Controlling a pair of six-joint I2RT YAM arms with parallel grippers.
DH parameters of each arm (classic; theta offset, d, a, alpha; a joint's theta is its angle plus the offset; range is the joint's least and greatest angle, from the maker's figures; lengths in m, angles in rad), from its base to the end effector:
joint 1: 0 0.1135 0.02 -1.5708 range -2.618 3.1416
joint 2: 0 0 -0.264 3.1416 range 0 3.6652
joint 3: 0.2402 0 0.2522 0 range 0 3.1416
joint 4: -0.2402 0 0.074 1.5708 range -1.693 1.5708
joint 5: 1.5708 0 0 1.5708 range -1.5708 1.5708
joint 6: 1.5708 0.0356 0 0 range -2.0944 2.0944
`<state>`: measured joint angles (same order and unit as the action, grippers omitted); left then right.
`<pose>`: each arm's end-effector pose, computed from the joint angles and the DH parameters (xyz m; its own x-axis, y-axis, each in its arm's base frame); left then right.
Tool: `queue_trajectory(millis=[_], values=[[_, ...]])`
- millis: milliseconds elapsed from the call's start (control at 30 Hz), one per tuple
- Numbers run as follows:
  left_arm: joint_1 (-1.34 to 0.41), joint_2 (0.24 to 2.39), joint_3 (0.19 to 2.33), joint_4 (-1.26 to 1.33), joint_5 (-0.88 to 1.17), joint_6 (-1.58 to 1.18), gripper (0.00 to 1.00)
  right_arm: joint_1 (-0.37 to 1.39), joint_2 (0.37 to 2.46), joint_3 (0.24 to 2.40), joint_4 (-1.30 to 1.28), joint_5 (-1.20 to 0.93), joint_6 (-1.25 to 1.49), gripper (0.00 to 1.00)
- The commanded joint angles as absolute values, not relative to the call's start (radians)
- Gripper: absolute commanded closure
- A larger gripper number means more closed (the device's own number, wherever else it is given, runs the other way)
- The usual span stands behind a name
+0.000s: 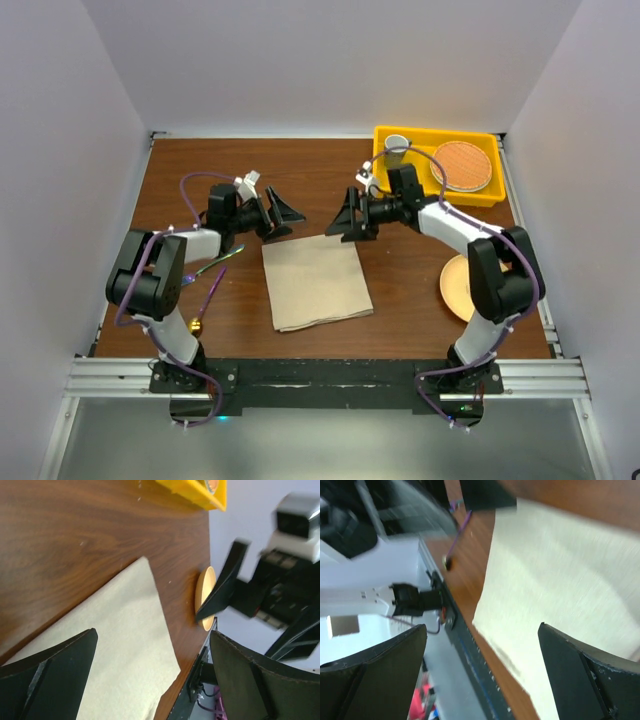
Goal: Fold the napkin into a case and place the utensils inside
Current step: Smooth out the square-folded napkin at the center of the board.
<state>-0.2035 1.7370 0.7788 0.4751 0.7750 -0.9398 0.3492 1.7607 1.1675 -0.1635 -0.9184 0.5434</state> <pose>0.3296 -0.0934 0.1618 -0.8750 -0.4084 -0.2600 0.0759 0.4147 -0.9068 0.3436 0.1552 0.2199 -0.9403 -0.0083 -0.3403 -0.3089 0.4405 0.8429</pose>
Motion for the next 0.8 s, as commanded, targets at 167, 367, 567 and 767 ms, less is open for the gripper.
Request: queue_trajectory(millis=[167, 367, 567, 767], values=[[-0.247, 1.833, 0.833, 0.554, 0.798, -0.946, 0.0, 0.376, 1.896, 1.037, -0.127, -0.937, 0.555, 0.02], [-0.213, 1.888, 0.776, 0.485, 0.778, -0.902, 0.0, 0.35, 2.06, 1.098, -0.204, -0.934, 0.425, 0.02], [-0.183, 1.91, 0.764, 0.396, 0.735, -0.828, 0.0, 0.307, 2.066, 1.091, -0.308, -0.994, 0.334, 0.02], [-0.176, 1.924, 0.782, 0.399, 0.735, -0.827, 0.0, 0.265, 2.033, 1.138, -0.406, -1.084, 0.267, 0.02]])
